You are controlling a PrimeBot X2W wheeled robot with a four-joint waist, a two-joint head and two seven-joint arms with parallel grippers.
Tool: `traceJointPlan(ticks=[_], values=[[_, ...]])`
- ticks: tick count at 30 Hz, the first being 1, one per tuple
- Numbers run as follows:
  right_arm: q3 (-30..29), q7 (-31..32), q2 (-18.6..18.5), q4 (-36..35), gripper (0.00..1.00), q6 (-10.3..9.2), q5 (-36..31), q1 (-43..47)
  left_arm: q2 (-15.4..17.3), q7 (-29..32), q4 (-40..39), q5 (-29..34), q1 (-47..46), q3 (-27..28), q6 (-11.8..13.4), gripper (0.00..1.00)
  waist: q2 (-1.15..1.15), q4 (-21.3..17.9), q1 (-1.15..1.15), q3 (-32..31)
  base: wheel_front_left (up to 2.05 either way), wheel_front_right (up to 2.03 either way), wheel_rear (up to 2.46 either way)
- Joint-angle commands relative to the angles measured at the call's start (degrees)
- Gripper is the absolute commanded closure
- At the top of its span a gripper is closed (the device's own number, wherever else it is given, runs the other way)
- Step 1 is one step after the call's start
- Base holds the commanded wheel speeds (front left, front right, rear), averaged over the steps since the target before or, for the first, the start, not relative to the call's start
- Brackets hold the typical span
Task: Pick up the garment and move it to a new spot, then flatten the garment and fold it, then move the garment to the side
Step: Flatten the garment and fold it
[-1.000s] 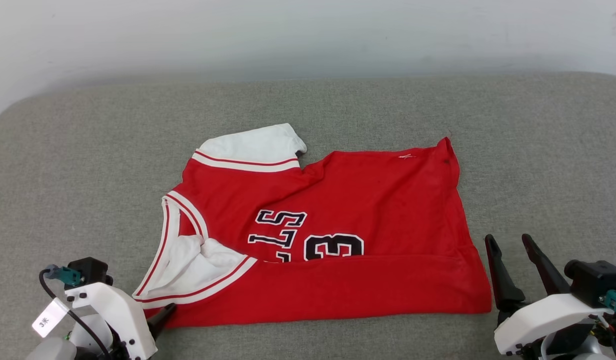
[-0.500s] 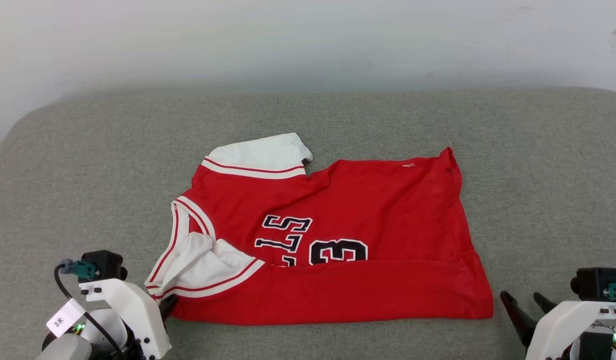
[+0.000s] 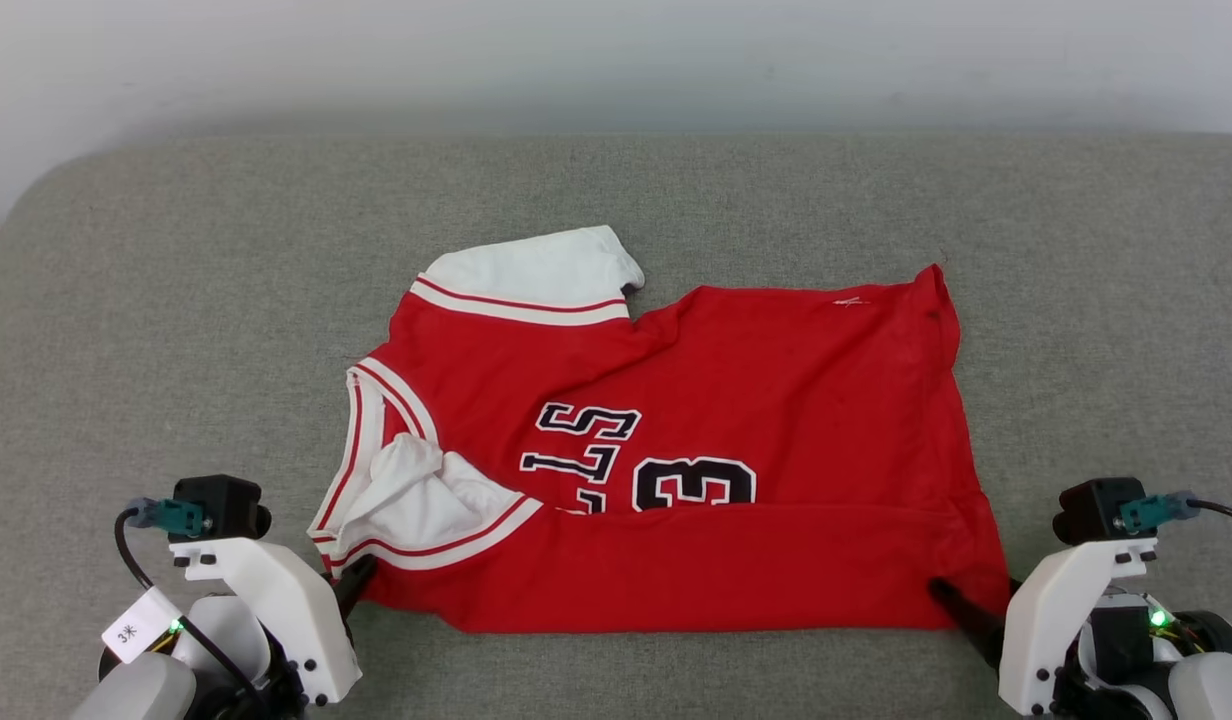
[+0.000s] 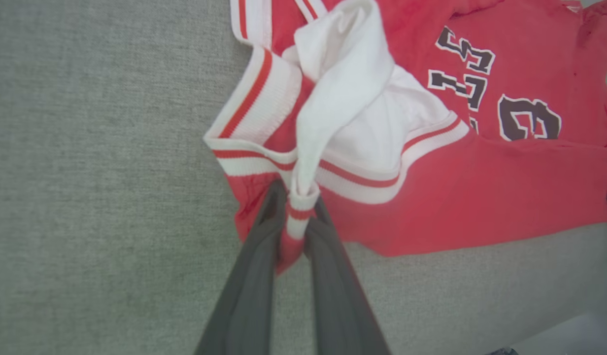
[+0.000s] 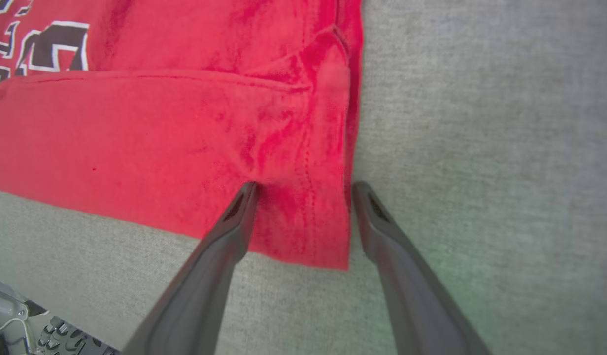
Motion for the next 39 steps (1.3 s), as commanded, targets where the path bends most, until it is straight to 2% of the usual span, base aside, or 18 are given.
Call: traceJointPlan(ticks=[1, 2, 3, 4, 5, 6, 18, 24, 32, 35, 39], values=[[1.35, 1.09, -0.03, 1.91, 0.0, -0.05, 0.65, -0.53, -0.29, -0.18, -0.21, 0.21, -0.5, -0.09, 0.1, 1.0, 0.0, 0.24, 0.0, 0.82, 0.0, 0.0, 0.0], [1.97, 1.61, -0.04, 2.81, 0.0, -0.05, 0.88, -0.87, -0.4, -0.26, -0.25, 0.16, -0.56, -0.12, 0.06, 1.0, 0.0, 0.33, 0.0, 1.08, 0.0, 0.0, 0.0], [2.47, 1.83, -0.11, 3.57, 0.05, -0.05, 1.07, -1.03, -0.45, -0.38, -0.19, 0.18, -0.63, -0.13, 0.03, 1.0, 0.0, 0.37, 0.0, 1.21, 0.0, 0.0, 0.0], [2.86, 1.75, -0.07, 4.16, 0.6, -0.05, 1.23, -1.22, -0.57, -0.55, -0.13, 0.21, -0.62, -0.16, 0.0, 1.0, 0.0, 0.41, 0.0, 1.27, 0.0, 0.0, 0.0], [3.21, 1.68, -0.12, 4.72, 0.94, -0.05, 1.41, -1.49, -0.63, -0.65, -0.11, 0.22, -0.64, -0.16, -0.06, 1.0, 0.0, 0.45, 0.0, 1.32, 0.0, 0.0, 0.0], [3.58, 1.91, -0.26, 5.2, 1.0, -0.04, 1.55, -1.6, -0.69, -0.77, -0.06, 0.3, -0.61, -0.18, -0.1, 1.0, 0.0, 0.47, 0.0, 1.3, 0.0, 0.0, 0.0], [5.14, 0.41, -2.68, 3.83, 1.0, -0.05, 2.07, -1.14, -0.73, -4.76, -2.6, -0.2, 5.76, 0.8, 0.91, 1.0, 0.0, -0.7, 0.0, -4.45, 0.0, 0.0, 0.0], [4.99, 1.17, -3.07, 1.51, 1.0, -0.05, 2.66, 2.7, 0.46, -5.17, -5.08, -1.38, 11.86, 1.48, 2.66, 1.0, 0.0, -0.97, 0.0, -8.38, 0.0, 0.0, 0.0], [3.05, 3.61, -2.88, -3.91, 1.0, -0.05, 3.45, 9.39, 2.83, -4.53, -8.68, -3.03, 18.95, 3.0, 5.45, 1.0, 0.0, -1.02, 0.0, -10.42, 0.0, 0.0, 0.0], [2.04, 4.54, -2.56, -5.27, 1.0, -0.05, 3.19, 11.94, 3.03, -4.1, -8.8, -3.94, 20.91, 3.16, 5.65, 1.0, 0.0, -0.94, 0.0, -10.7, 0.0, 0.0, 0.0], [1.0, 4.38, -1.27, -5.35, 1.0, -0.05, 2.9, 14.23, 1.98, -3.84, -7.47, -4.72, 21.38, 2.3, 4.69, 1.0, 0.0, -0.97, 0.0, -10.63, 0.0, 0.0, 0.0]])
